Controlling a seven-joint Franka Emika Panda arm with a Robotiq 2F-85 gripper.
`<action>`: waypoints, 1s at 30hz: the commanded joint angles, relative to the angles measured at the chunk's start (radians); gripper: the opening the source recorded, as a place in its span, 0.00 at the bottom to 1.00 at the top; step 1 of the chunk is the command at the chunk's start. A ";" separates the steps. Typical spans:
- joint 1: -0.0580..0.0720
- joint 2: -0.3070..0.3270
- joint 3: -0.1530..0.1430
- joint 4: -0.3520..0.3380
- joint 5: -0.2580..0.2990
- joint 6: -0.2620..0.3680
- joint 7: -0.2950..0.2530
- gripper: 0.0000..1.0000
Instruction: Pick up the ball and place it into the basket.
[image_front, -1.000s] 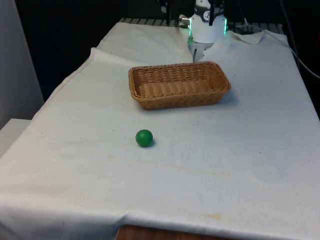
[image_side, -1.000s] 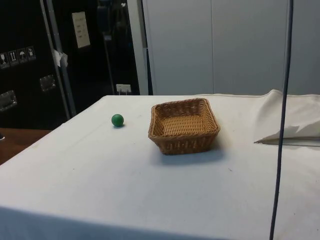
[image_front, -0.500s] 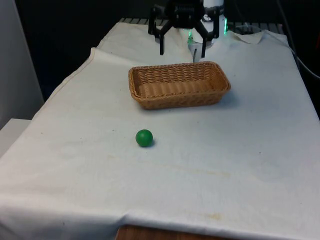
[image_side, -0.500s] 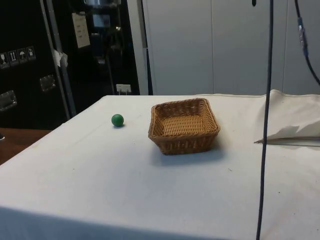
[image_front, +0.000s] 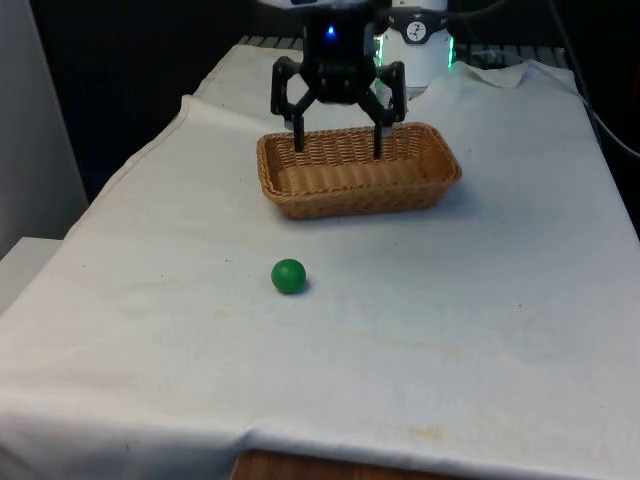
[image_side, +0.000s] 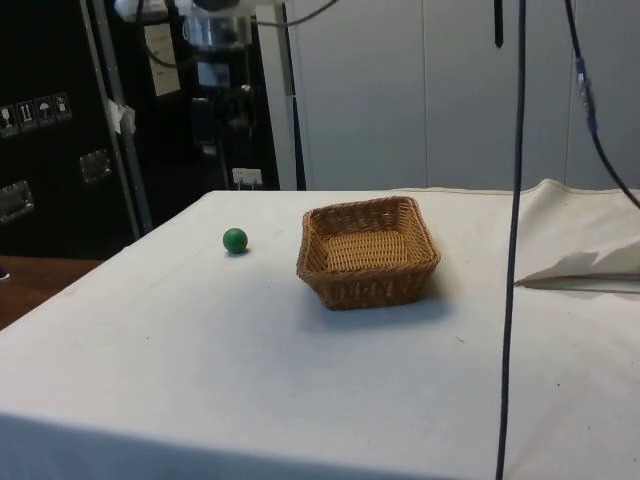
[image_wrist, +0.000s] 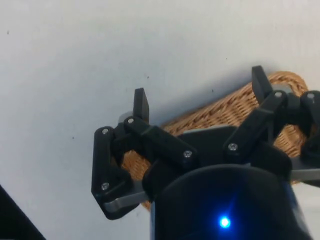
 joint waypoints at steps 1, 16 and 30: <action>-0.011 0.006 0.008 -0.001 0.019 0.015 -0.015 1.00; -0.032 0.106 -0.041 0.000 0.168 0.093 -0.163 1.00; -0.056 0.235 -0.048 0.041 0.330 0.171 -0.285 1.00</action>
